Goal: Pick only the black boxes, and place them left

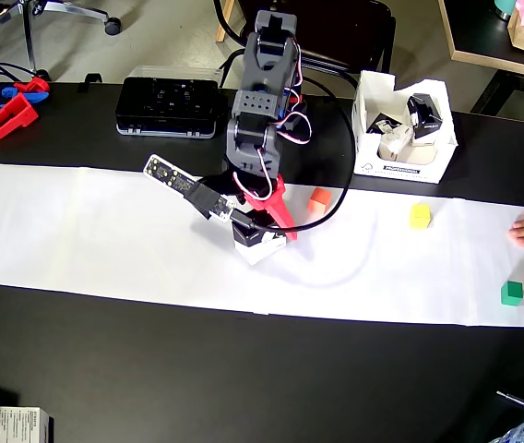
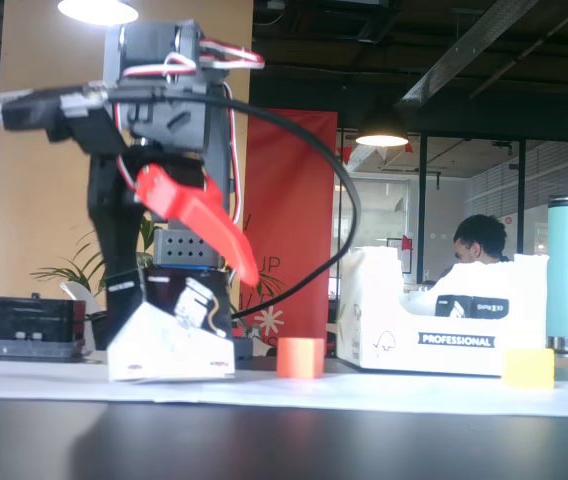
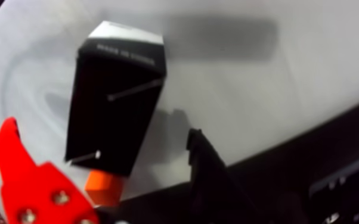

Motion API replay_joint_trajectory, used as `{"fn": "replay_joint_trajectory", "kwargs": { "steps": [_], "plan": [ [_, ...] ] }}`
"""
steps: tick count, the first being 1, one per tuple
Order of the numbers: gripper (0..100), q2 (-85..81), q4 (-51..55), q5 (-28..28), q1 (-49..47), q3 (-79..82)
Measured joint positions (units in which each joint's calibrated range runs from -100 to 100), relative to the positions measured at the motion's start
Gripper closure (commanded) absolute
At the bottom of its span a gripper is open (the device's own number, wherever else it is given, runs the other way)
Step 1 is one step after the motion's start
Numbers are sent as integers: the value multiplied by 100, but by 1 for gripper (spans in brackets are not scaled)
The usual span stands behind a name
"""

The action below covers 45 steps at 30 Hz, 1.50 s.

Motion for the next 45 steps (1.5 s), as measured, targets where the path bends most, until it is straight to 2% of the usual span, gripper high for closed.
{"fn": "replay_joint_trajectory", "kwargs": {
  "steps": [2, 7, 9, 22, 32, 45],
  "plan": [
    [53, 180, -321, 161, -28, 0],
    [81, 476, -650, 552, -295, 0],
    [86, 484, -667, 552, -415, 0],
    [87, 386, -676, 571, -1495, -327],
    [87, -1460, -659, 571, -2381, -335],
    [87, -3511, 1233, 586, -3609, -335]
  ]
}}
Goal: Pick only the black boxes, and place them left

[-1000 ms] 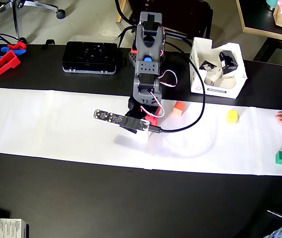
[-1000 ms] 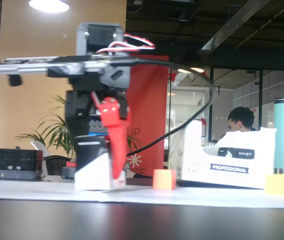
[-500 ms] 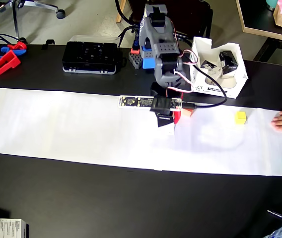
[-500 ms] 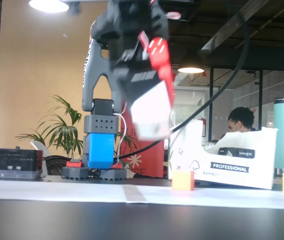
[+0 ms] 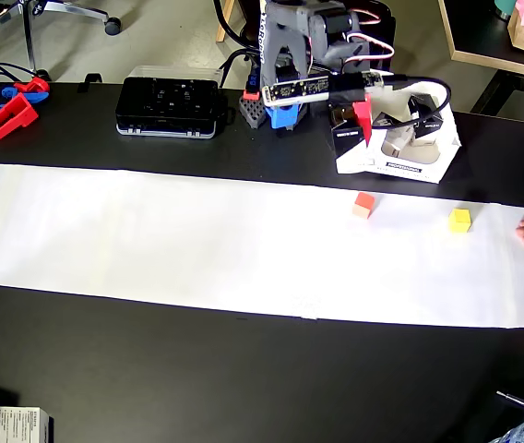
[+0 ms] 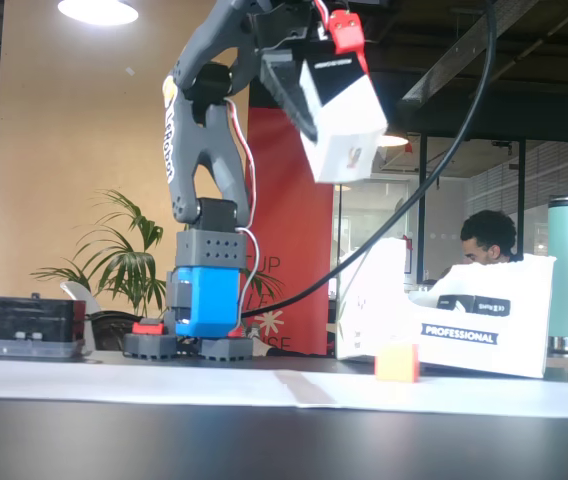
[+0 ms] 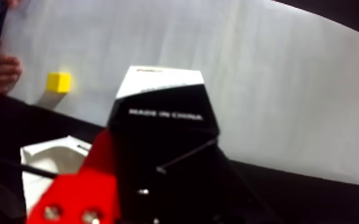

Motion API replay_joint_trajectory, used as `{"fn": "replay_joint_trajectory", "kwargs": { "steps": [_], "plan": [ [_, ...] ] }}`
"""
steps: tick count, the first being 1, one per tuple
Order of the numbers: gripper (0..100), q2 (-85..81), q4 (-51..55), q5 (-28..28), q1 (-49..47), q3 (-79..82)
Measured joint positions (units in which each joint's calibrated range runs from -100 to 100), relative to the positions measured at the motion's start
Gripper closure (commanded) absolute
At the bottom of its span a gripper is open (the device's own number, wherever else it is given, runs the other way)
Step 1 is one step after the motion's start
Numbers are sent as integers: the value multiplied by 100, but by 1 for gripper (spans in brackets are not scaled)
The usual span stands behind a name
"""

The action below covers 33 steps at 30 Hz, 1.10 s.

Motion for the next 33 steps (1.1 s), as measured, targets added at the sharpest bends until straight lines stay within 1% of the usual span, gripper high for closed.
{"fn": "replay_joint_trajectory", "kwargs": {
  "steps": [7, 14, 16, 18, 23, 28, 33],
  "plan": [
    [87, -993, 363, 0, -517, 0],
    [87, -2256, 574, 24, -572, -441],
    [87, -2584, 718, -15, -766, -459],
    [87, -2822, 760, -181, -1191, -459],
    [87, -2961, 769, -772, -2630, -432],
    [87, -2953, 769, -1280, -3895, 274],
    [87, -2502, 769, -1802, -4679, 883]
  ]
}}
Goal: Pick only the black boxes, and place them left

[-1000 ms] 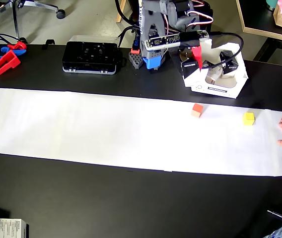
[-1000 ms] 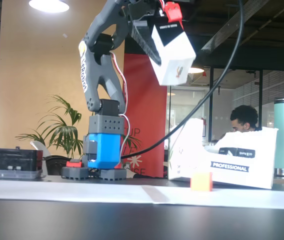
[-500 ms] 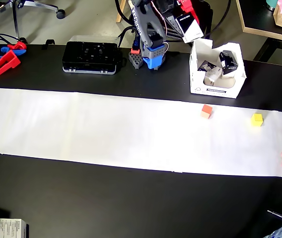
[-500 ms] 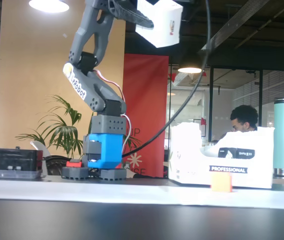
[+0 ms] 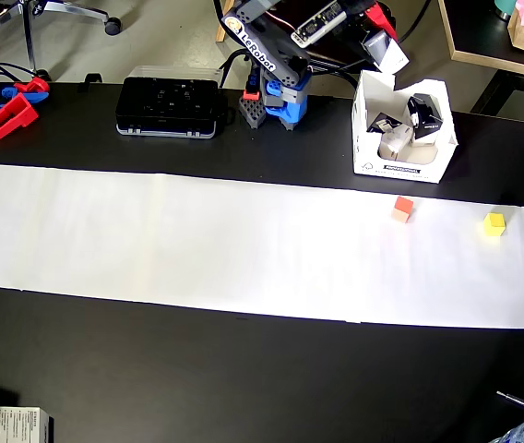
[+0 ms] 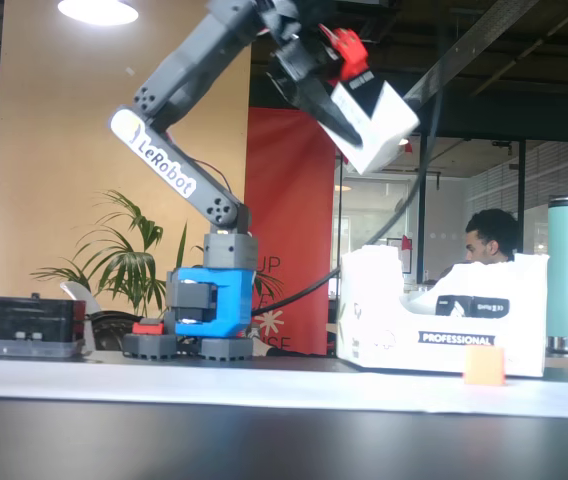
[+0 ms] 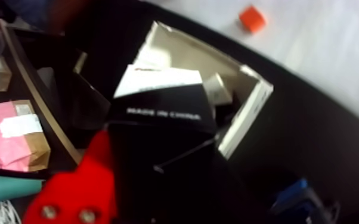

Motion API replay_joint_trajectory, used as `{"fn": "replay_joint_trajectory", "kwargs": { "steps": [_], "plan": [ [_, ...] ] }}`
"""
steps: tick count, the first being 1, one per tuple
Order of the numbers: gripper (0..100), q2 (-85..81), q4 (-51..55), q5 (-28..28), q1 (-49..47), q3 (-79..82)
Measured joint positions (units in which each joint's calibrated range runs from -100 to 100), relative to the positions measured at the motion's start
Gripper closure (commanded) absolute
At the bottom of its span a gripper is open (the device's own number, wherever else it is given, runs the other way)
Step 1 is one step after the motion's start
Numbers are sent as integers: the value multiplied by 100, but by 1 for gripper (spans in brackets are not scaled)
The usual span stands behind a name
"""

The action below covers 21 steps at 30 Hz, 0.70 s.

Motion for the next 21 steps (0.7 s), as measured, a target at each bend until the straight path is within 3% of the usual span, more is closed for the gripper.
{"fn": "replay_joint_trajectory", "kwargs": {
  "steps": [7, 19, 21],
  "plan": [
    [87, 1395, 0, -615, -591, -150],
    [86, 4372, 0, -659, -618, -2056],
    [82, 4660, 0, -659, -572, -2171]
  ]
}}
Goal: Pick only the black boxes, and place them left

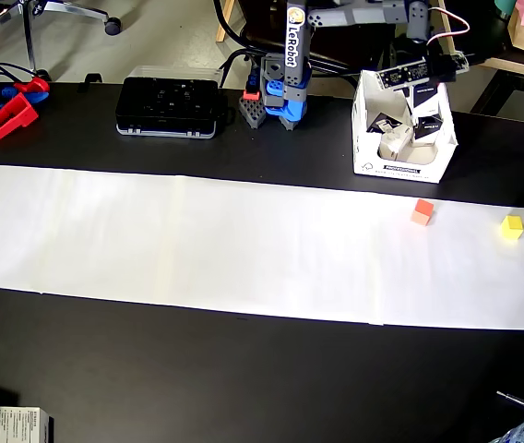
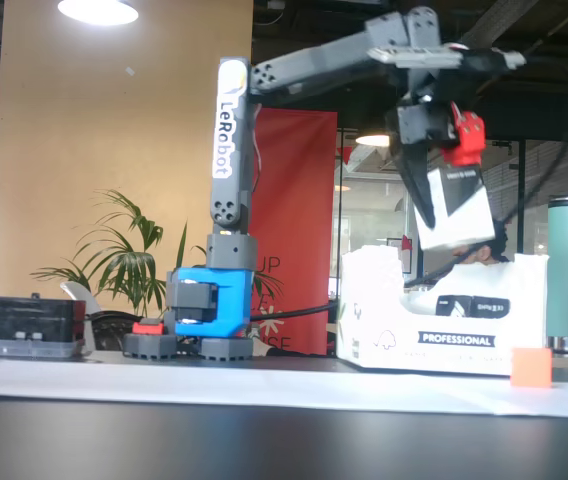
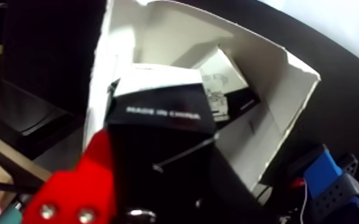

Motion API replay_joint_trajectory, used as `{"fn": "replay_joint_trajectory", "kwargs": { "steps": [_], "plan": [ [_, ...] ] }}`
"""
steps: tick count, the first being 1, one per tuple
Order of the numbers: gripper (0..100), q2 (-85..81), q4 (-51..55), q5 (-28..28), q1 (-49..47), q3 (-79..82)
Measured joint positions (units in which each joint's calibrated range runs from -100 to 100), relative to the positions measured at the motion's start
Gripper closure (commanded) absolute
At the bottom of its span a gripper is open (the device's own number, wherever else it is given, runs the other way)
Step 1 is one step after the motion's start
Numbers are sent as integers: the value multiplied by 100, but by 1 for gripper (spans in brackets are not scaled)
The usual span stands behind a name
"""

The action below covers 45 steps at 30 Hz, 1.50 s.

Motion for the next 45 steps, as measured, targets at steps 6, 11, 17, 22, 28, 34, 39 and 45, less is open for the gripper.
{"fn": "replay_joint_trajectory", "kwargs": {
  "steps": [6, 11, 17, 22, 28, 34, 39, 45],
  "plan": [
    [68, 254, 0, 0, 249, -18],
    [62, 336, -8, 5, 323, -18],
    [61, 304, -8, 34, 388, -247],
    [67, -845, -8, 625, 831, -141],
    [97, -2838, -937, 1480, 2446, 1236],
    [100, -4832, -2230, 2032, 4190, 2886],
    [100, -6448, -3066, 2530, 5344, 4404],
    [100, -8384, -3843, 2877, 6553, 5914]
  ]
}}
